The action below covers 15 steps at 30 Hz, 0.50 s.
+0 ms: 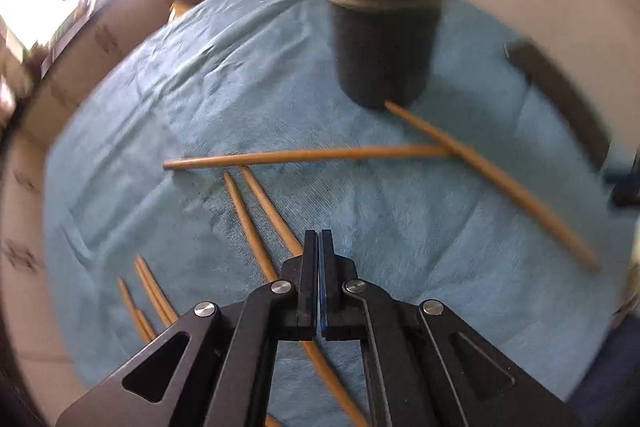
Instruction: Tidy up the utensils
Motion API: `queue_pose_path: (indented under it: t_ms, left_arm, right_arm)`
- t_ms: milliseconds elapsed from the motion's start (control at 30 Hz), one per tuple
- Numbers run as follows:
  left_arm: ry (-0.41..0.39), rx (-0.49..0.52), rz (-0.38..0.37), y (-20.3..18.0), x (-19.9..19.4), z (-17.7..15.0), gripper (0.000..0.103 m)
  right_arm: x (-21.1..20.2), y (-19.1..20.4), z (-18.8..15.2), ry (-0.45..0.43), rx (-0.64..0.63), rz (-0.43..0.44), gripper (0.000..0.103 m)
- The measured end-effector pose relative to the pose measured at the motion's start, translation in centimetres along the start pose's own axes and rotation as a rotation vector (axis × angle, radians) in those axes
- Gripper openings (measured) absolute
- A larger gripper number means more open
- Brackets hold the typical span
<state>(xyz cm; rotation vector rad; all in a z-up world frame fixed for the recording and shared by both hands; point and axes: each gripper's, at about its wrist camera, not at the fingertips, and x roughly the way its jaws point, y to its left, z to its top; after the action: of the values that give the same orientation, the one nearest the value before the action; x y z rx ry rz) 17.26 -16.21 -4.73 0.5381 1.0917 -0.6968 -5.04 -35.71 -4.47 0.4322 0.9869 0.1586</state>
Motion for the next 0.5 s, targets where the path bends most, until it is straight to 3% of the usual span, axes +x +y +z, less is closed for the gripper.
queue_pose_path:
  t_ms: [100,233,367,500]
  left_arm:
    - [0.004,-0.252,-0.182,3.1,0.2,1.1,0.026]
    - [-0.005,-0.501,-0.315,6.2,0.9,1.9,0.03]
    - [0.013,-0.742,-0.214,8.4,2.2,2.0,0.033]
    - [-0.006,-0.905,-0.215,11.4,2.3,1.5,0.033]
  right_arm:
    - [0.2,0.2,-0.1,0.002,0.004,0.012,0.028]
    - [0.2,0.3,-0.4,0.007,-0.002,0.016,0.028]
    - [0.0,0.1,-0.3,0.004,-0.001,0.014,0.028]
    - [-0.1,-0.4,-0.3,-0.003,0.006,0.024,0.028]
